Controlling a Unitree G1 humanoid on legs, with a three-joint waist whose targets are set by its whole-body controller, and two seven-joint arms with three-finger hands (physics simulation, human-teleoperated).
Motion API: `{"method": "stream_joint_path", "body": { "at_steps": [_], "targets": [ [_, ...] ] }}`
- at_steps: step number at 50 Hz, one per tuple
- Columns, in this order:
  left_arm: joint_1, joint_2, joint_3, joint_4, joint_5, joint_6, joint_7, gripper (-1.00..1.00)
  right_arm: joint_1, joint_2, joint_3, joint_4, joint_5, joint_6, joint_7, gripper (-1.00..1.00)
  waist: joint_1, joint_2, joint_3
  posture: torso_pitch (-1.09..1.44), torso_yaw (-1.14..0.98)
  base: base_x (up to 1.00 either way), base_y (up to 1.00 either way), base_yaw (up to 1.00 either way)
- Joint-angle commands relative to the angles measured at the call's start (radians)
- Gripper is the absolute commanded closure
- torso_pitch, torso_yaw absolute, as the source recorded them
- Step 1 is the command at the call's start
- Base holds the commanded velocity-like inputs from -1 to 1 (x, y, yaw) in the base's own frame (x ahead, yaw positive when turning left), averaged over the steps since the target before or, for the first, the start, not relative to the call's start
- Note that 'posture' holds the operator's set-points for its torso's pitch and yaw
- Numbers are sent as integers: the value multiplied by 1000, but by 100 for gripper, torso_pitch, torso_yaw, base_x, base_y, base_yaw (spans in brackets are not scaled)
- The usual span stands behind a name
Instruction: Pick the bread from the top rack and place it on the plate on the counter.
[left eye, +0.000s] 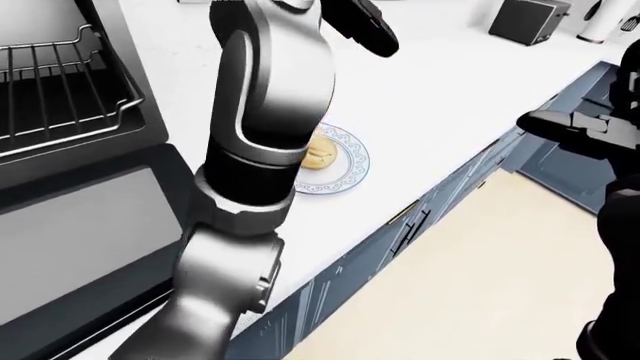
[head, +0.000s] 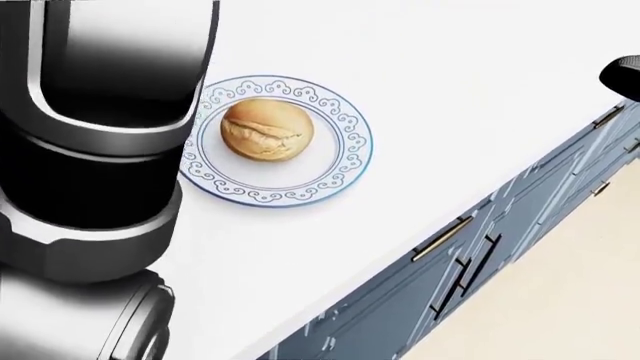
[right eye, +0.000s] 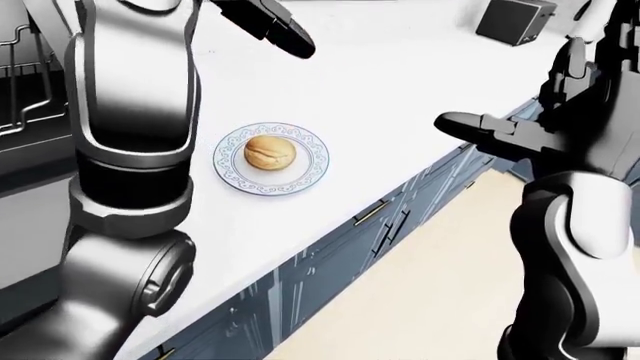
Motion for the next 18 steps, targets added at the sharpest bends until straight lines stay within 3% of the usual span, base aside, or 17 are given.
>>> {"method": "stream_joint_path", "body": {
  "at_steps": [1,18],
  "targets": [
    [-45,7,9,-23,26,-21,-12,-100,-21,-16,-12,-22,-5,-23,1,-100,-1,-2,-23,0,-66,0,0,0],
    [-79,65,10,-189,189,81,-204,-100,-35,-17,-10,-27,-5,-10,-5,-100,-3,0,-17,0,-66,0,0,0]
  ]
}}
